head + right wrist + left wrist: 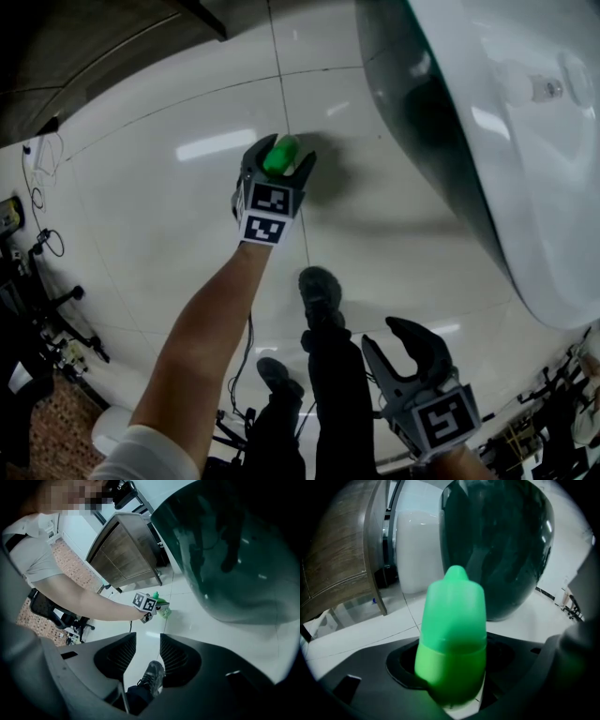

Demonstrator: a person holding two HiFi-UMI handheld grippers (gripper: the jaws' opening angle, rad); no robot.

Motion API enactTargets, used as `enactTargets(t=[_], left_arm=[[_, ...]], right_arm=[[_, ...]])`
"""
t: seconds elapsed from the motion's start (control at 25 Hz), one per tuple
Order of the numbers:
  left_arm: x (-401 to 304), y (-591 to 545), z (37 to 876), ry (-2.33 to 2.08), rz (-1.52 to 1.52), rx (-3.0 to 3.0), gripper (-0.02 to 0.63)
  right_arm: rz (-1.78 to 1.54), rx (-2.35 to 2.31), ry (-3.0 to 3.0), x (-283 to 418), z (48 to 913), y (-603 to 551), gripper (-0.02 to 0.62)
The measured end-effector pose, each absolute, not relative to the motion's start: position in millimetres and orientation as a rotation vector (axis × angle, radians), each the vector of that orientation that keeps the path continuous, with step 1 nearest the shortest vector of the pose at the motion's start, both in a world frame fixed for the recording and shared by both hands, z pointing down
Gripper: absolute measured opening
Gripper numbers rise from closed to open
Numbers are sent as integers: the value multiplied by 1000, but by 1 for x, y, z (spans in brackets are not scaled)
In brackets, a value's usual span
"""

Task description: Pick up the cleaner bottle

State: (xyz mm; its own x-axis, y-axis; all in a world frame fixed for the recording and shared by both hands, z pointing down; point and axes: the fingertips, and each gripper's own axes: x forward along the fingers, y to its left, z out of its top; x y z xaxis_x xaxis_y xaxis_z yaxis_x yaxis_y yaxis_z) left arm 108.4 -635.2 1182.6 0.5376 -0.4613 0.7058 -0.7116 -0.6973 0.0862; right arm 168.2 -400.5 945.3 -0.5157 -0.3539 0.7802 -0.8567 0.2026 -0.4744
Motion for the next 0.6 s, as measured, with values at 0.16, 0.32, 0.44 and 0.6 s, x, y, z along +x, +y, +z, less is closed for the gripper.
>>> enactTargets(t=[0.16,0.32,0.44,0.6], left_arm=[[107,-638,1185,-972,956,2406,308],[102,-636,1187,-987,990,2395,251],[98,-643,1189,-1023,1039,2410,187],[99,-647,1186,-1041,1006,2407,183]], right_arm=[[1297,1124,-1976,168,949,-402,155],[1312,1123,-1964,166,952,-399,155],[1309,1130,-1962,170,953,-400,155],[1299,1125,-1953,174,953,-397,155]])
